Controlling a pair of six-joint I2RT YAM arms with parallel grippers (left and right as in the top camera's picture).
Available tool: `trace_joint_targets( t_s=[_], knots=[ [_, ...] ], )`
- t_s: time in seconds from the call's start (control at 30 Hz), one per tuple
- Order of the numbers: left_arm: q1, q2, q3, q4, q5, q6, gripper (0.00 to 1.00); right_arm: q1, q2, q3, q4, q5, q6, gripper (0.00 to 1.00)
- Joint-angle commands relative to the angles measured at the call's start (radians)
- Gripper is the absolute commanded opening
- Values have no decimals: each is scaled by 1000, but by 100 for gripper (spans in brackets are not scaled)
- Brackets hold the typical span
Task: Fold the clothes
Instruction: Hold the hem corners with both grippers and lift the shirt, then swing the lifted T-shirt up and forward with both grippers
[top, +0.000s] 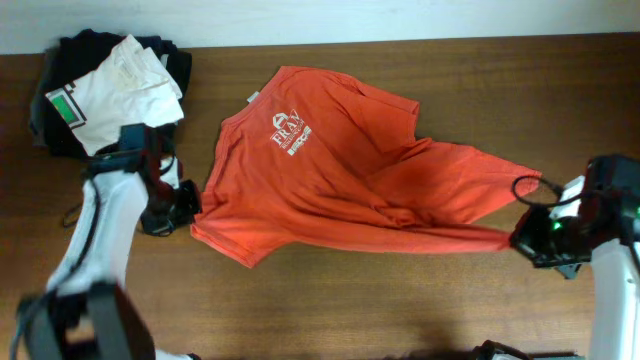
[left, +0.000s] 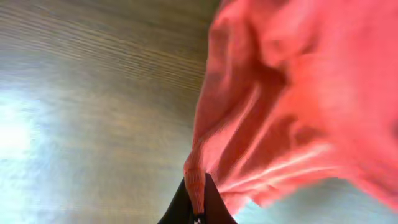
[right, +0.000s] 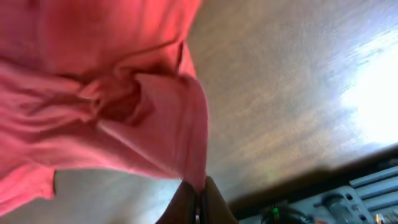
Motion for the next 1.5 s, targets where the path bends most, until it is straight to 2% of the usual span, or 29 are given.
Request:
trace_joint_targets(
  t_s=[0.0,0.2,0.4,0.53,0.67,0.73,0.87,0.97,1.03,1.1,1.13,1.23,1.47],
  knots=[
    [3,-221,30,-15,5,-93,1,-6,-13,174,-67,-16,-39,4],
    [3,-537,104,-68,5,-164,1,-6,-13,417,-211,-22,-59,4],
    [2,-647,163,-87,6,-220,1,-6,-11,492,-247,-43,-65,4],
    [2,-535,163,-13,36,-220,1,5,34,492,-135,-122,-55,4],
    [2,-288,176,252,196,-219,1,75,159,494,98,-214,10,4],
    [-2,-174,242,303,227,-218,1,118,238,531,179,-261,29,4],
    [-11,21,621,159,321,-188,1,151,412,870,119,-353,32,4],
    [-11,103,1043,16,341,-154,1,128,540,1359,-3,-361,54,4],
    [-9,125,1323,-60,301,-151,1,77,598,1682,-79,-359,81,4],
    [0,126,1531,-124,232,-146,1,8,617,1871,-130,-359,103,4],
    [6,124,1593,-154,221,-133,1,-31,618,1923,-162,-360,105,4],
    [23,125,1698,-292,179,-101,1,-72,597,1903,-249,-364,72,4],
    [22,224,1597,-533,127,-78,1,-3,599,1732,-271,-363,-32,4]
  ],
)
